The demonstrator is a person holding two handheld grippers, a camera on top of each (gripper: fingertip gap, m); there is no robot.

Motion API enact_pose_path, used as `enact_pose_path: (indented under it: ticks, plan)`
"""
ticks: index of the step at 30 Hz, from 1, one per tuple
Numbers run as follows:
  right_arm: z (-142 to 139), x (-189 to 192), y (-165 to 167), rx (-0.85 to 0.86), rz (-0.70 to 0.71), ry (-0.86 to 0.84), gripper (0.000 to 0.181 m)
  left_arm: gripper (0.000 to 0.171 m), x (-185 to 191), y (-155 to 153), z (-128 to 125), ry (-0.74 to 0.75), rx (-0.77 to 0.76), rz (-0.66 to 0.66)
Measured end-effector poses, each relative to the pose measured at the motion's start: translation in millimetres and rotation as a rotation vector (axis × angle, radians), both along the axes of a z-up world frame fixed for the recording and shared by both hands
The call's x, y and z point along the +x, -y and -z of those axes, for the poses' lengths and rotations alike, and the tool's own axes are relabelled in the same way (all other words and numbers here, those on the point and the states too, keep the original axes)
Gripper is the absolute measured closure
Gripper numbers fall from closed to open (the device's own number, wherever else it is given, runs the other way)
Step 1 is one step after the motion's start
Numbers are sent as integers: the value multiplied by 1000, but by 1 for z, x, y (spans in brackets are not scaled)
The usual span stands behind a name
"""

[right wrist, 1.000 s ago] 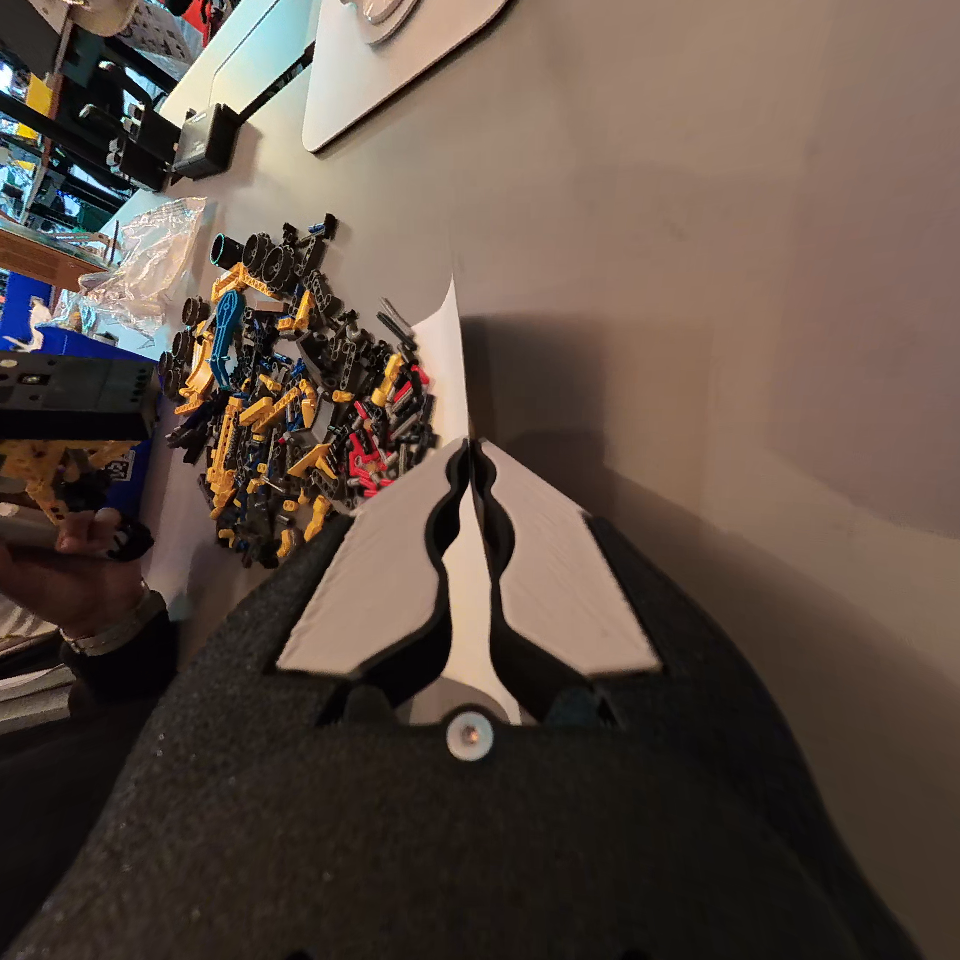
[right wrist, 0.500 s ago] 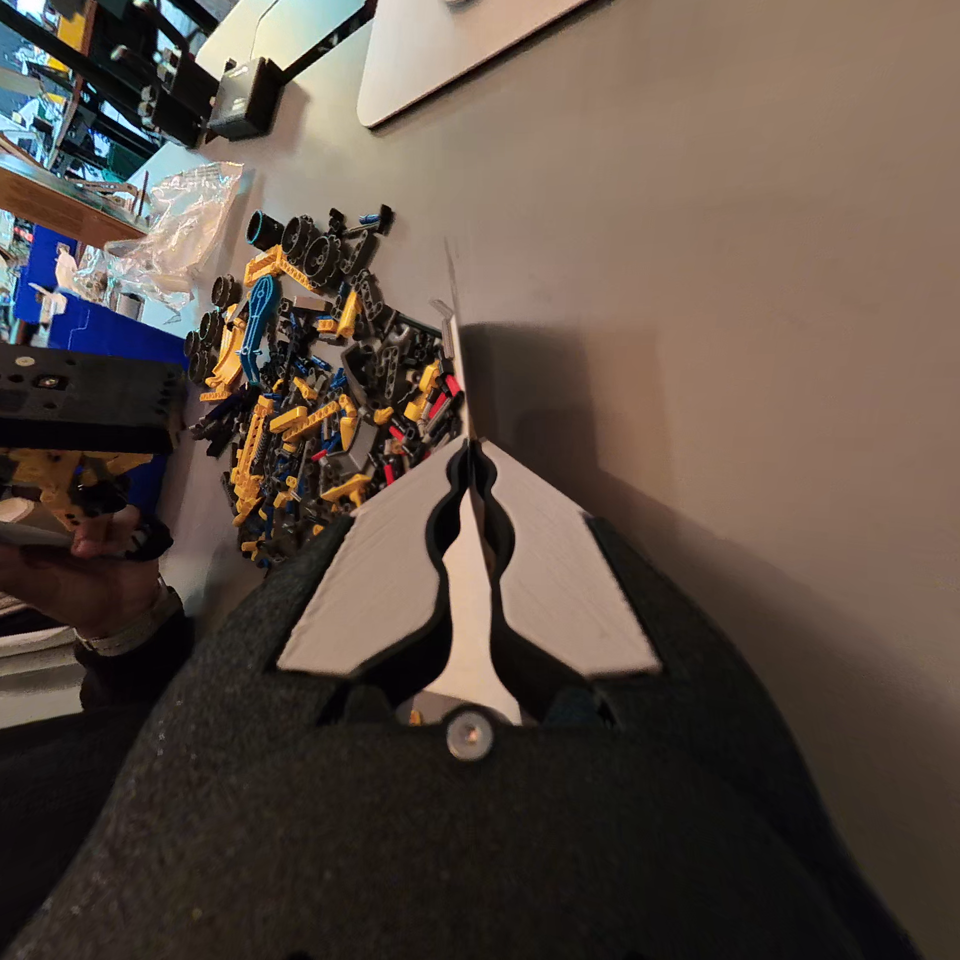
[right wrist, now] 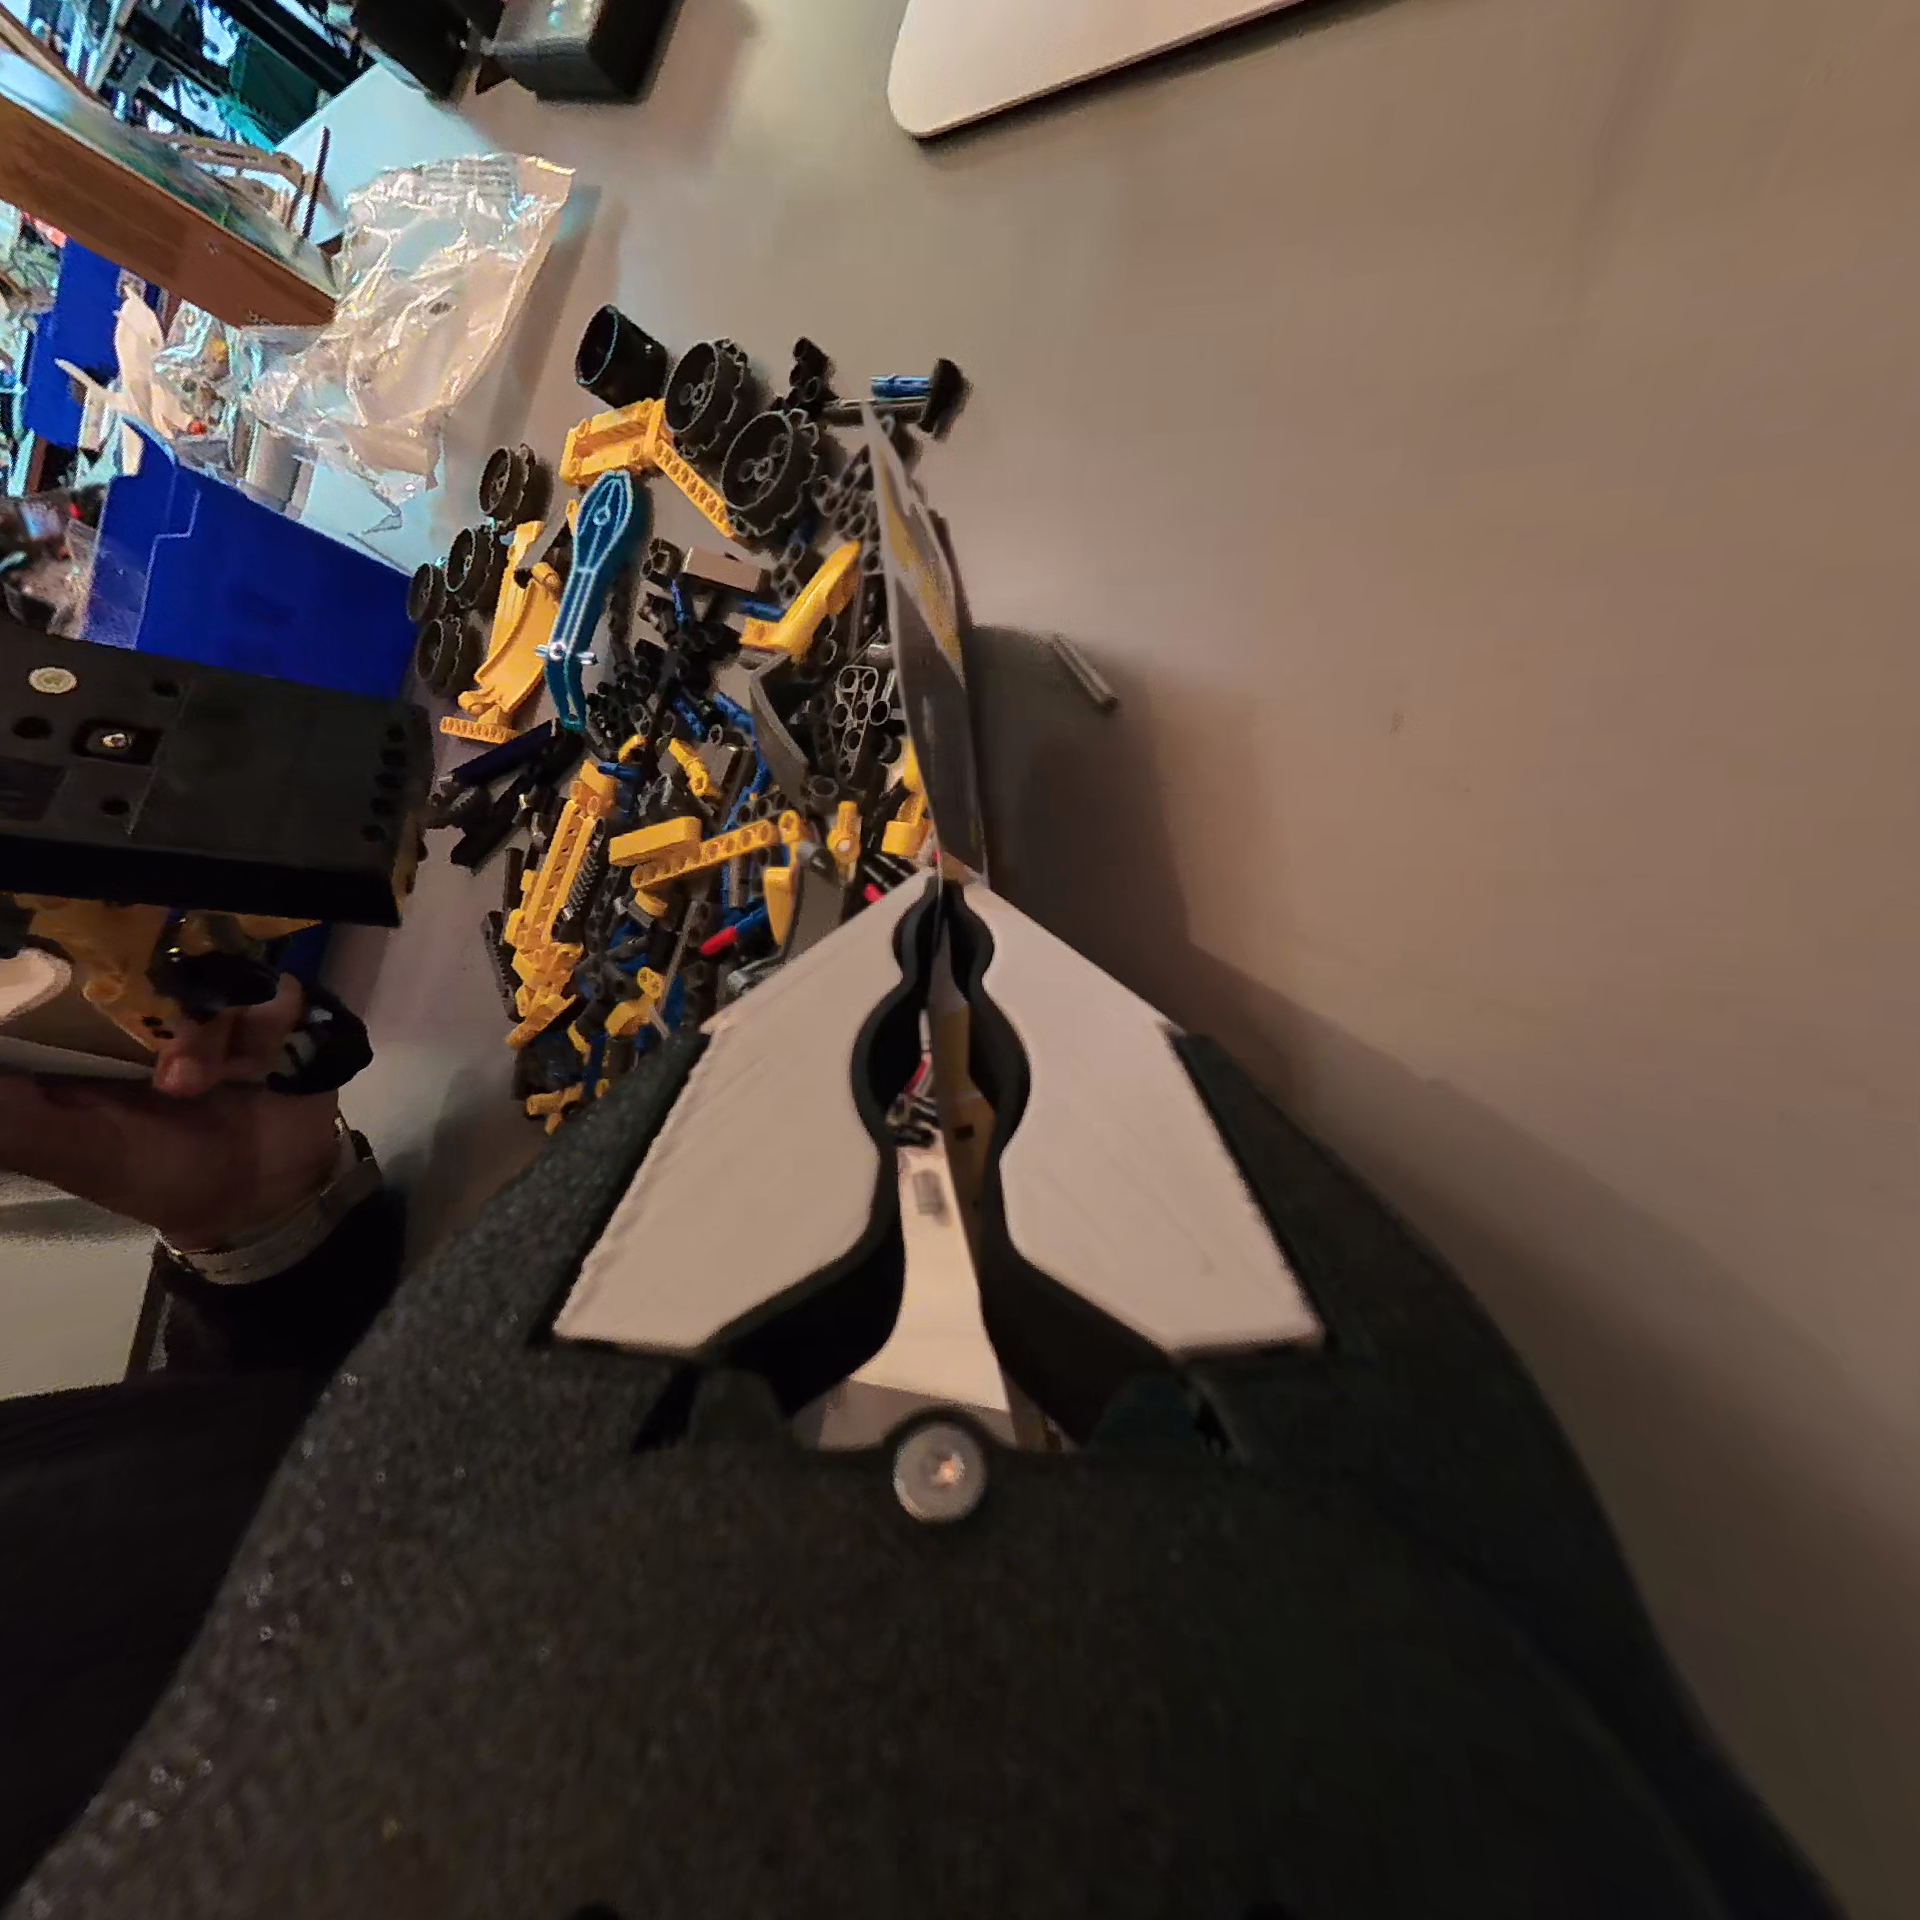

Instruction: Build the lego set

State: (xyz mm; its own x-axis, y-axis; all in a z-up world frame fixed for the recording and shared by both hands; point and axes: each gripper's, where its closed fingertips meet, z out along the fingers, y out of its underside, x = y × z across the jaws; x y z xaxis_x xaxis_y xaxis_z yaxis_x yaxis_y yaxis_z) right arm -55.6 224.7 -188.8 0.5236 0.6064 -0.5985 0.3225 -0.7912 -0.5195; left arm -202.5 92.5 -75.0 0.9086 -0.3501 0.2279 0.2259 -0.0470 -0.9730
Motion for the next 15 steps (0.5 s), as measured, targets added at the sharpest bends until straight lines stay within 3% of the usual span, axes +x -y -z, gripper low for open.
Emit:
enact_pose_path:
  ticks: [6, 15]
  plan:
    - [-6, -10, 6, 39, -31, 29, 181, 91, -1, 0, 0, 7, 1, -1]
    - [-26, -12, 15, 307, -151, 205, 181, 91, 0, 0, 0, 8, 0, 4]
